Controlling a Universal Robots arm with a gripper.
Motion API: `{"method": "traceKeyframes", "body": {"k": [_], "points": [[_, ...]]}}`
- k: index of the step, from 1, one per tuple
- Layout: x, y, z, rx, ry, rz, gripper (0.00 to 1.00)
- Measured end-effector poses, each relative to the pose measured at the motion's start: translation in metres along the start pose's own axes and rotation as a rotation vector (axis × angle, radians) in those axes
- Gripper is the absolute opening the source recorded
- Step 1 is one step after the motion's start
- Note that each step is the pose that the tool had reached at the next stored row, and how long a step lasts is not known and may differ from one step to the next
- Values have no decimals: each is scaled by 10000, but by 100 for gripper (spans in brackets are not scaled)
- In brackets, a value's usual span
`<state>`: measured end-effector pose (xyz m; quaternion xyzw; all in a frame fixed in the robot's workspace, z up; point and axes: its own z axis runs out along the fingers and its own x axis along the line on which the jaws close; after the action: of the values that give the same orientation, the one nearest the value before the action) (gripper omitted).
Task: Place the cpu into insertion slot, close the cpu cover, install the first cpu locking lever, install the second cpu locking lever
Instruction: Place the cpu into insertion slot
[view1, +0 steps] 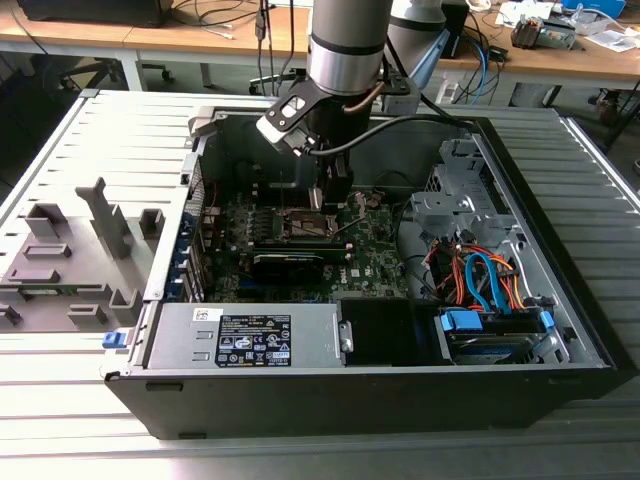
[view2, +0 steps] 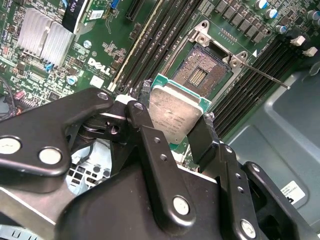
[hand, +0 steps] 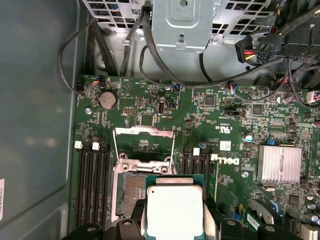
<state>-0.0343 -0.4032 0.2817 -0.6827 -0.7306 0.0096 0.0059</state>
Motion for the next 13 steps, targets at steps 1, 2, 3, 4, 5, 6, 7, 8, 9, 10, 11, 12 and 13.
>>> {"method": "traceKeyframes", "body": {"k": [1, 2, 3, 4, 5, 6, 7, 8, 9, 10, 11, 12, 13], "points": [[0, 0, 1, 0, 1, 0, 54], [0, 0, 1, 0, 2, 0, 54], [0, 0, 2, -1, 9, 0, 54], [0, 0, 3, -2, 13, 0, 54], [0, 1, 16, -2, 29, -1, 54], [0, 1, 32, -2, 29, -1, 54], [0, 1, 34, -3, 29, -1, 54], [0, 1, 35, -2, 29, -1, 54], [0, 1, 38, -2, 30, -1, 54], [0, 1, 40, -2, 30, -1, 54], [0, 1, 42, -2, 29, -1, 54], [0, 1, 43, -2, 29, -1, 54], [0, 1, 46, -2, 29, -1, 54]]}}
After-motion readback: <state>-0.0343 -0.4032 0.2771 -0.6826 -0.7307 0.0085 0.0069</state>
